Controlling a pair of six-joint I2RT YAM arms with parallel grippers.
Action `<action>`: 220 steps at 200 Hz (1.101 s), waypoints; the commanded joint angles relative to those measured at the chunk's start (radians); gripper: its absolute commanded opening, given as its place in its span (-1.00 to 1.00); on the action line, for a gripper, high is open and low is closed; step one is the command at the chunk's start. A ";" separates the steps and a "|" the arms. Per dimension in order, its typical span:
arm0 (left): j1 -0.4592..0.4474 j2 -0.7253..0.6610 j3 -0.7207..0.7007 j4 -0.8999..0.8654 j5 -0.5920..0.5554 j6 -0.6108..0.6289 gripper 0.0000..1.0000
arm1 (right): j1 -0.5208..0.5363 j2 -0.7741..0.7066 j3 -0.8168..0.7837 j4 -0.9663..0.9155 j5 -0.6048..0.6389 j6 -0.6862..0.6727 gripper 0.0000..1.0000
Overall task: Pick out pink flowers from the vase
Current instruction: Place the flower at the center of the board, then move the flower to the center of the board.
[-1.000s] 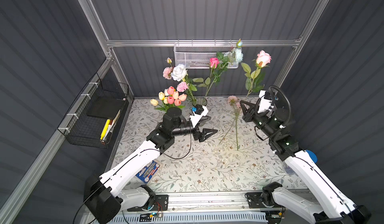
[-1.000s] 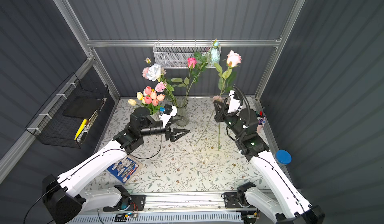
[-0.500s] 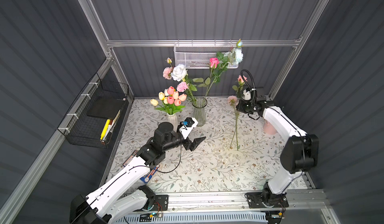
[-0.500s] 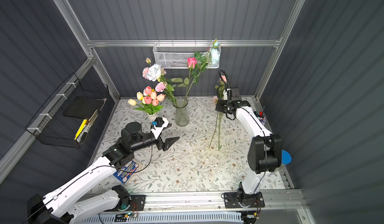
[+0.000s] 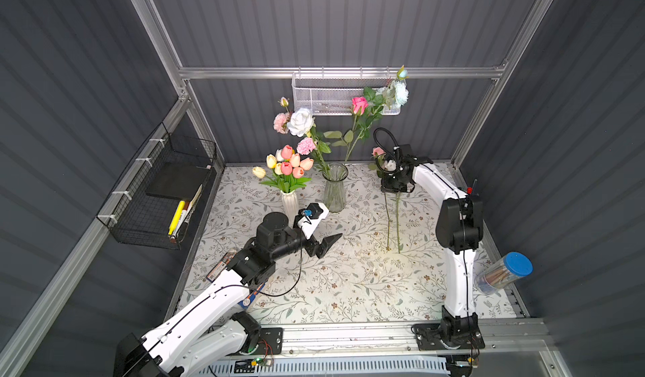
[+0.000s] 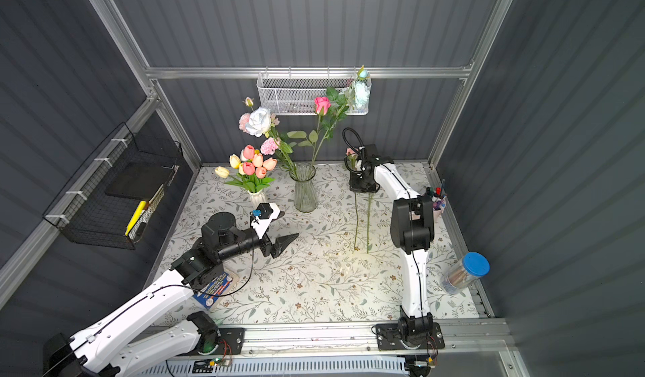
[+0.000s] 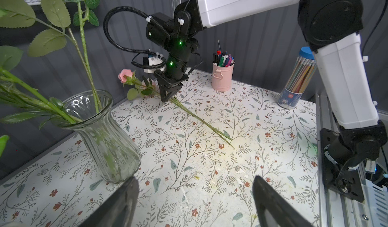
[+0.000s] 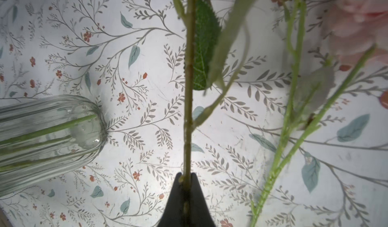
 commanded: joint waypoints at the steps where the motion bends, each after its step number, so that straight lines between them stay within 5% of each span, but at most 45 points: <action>1: -0.006 -0.001 -0.005 0.023 0.004 -0.005 0.73 | 0.008 0.068 0.054 -0.066 0.040 -0.013 -0.83; 63: -0.006 0.012 -0.005 0.032 0.009 -0.011 0.76 | 0.011 0.171 0.114 -0.132 0.203 -0.043 -0.71; 115: -0.005 0.018 -0.006 0.033 0.011 -0.010 0.76 | 0.010 0.159 0.110 -0.149 0.287 -0.003 -0.37; 220: -0.006 0.038 0.000 0.024 0.011 -0.017 0.76 | -0.040 0.068 -0.054 -0.021 0.340 0.078 -0.59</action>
